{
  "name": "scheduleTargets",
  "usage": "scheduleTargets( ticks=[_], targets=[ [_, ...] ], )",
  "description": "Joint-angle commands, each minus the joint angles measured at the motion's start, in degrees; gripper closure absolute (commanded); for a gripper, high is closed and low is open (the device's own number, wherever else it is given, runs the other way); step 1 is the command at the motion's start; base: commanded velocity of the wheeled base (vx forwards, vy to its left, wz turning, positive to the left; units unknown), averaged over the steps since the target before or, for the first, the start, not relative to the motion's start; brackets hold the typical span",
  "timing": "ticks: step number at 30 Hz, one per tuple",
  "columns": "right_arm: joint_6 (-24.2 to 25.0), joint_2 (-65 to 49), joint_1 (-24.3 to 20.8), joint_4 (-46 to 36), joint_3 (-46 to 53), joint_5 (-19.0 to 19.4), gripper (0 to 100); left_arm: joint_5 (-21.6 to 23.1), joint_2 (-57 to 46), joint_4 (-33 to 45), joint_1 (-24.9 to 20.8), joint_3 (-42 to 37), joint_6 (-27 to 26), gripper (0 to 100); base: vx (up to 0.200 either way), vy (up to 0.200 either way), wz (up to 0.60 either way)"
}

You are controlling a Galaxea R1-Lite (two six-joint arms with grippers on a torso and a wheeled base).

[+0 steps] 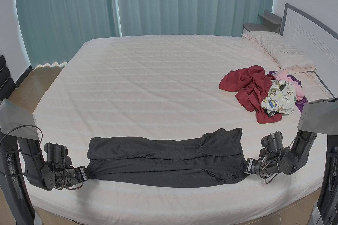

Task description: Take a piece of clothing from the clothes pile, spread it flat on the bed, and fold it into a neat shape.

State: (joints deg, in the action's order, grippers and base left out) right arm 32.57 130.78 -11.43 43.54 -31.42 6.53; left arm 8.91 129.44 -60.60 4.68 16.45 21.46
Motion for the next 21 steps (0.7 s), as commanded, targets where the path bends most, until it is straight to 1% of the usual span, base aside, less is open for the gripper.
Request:
scheduleTargets(
  ticks=[1,2,6,18,19,20,21],
  targets=[
    [-0.2,-2.8,0.9,-2.7,-0.5,0.6,100,0.0,-3.1,3.2,0.0,0.3,-0.3,100,0.0,0.0,0.0],
    [-0.4,-3.0,1.1,-3.0,-0.5,0.8,100,0.0,-4.2,5.9,0.0,0.8,-0.4,100,0.0,0.0,0.0],
    [-0.7,-2.5,1.1,-3.0,-0.5,0.8,100,-0.1,-4.8,9.5,0.1,1.3,-1.8,100,0.0,0.0,0.0],
    [-0.7,-2.3,0.7,-2.7,-0.6,0.8,100,-0.1,-4.2,10.1,0.6,2.6,-1.7,100,0.0,0.0,0.0],
    [-0.6,-2.2,0.5,-2.6,-0.7,0.8,100,-0.1,-4.2,10.2,0.7,2.6,-1.7,0,0.0,0.0,0.0],
    [-0.6,-2.2,0.4,-2.6,-0.7,0.8,0,-0.1,-4.2,10.2,0.6,2.6,-1.8,0,0.0,0.0,0.0],
    [-0.7,-2.2,0.4,-2.7,-0.7,0.8,0,-0.1,-4.0,10.2,0.7,2.6,-1.8,0,0.0,0.0,0.0]
  ],
)
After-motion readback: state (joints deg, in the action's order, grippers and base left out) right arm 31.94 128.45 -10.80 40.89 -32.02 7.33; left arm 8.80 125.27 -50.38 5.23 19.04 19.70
